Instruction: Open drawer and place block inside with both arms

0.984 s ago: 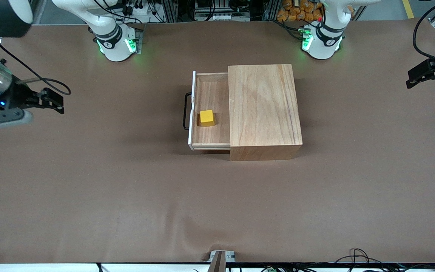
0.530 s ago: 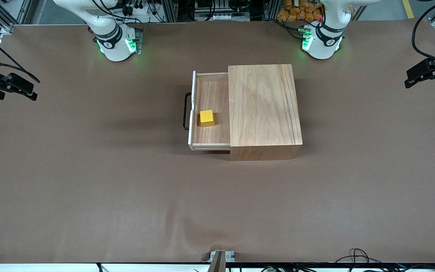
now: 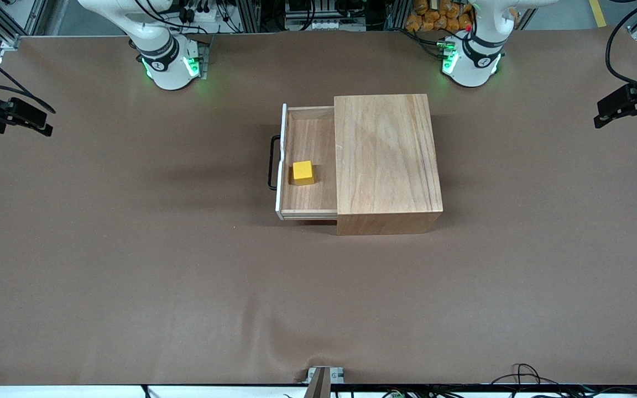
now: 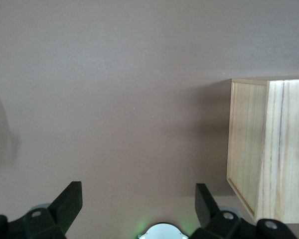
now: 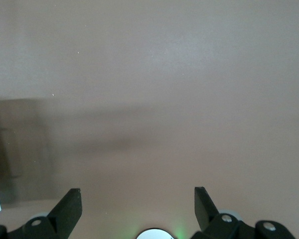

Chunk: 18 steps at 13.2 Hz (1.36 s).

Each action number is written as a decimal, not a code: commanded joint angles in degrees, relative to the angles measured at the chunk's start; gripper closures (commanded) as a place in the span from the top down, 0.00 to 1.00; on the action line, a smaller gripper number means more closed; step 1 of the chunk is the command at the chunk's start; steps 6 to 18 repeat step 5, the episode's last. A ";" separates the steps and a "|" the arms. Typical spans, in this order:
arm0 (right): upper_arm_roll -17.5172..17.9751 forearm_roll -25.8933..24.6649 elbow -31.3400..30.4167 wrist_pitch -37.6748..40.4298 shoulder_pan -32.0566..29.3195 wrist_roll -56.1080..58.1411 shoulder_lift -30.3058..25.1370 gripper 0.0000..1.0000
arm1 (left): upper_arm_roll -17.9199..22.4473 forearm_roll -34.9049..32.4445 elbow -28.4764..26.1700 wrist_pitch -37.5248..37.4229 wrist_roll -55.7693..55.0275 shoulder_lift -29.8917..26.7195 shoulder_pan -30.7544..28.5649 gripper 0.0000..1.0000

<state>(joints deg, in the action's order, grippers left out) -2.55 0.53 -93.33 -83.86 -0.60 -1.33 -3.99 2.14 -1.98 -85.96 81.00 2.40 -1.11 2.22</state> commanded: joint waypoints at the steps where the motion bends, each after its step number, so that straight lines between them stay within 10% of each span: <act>1: -0.26 0.88 0.43 1.50 0.51 -0.96 -0.58 1.00 | 0.32 0.93 -0.09 0.13 1.12 0.22 -0.19 1.00; 18: -0.26 0.70 0.34 2.04 0.51 -0.87 -0.58 1.00 | 0.32 0.93 -0.18 0.13 1.38 0.23 -0.19 1.00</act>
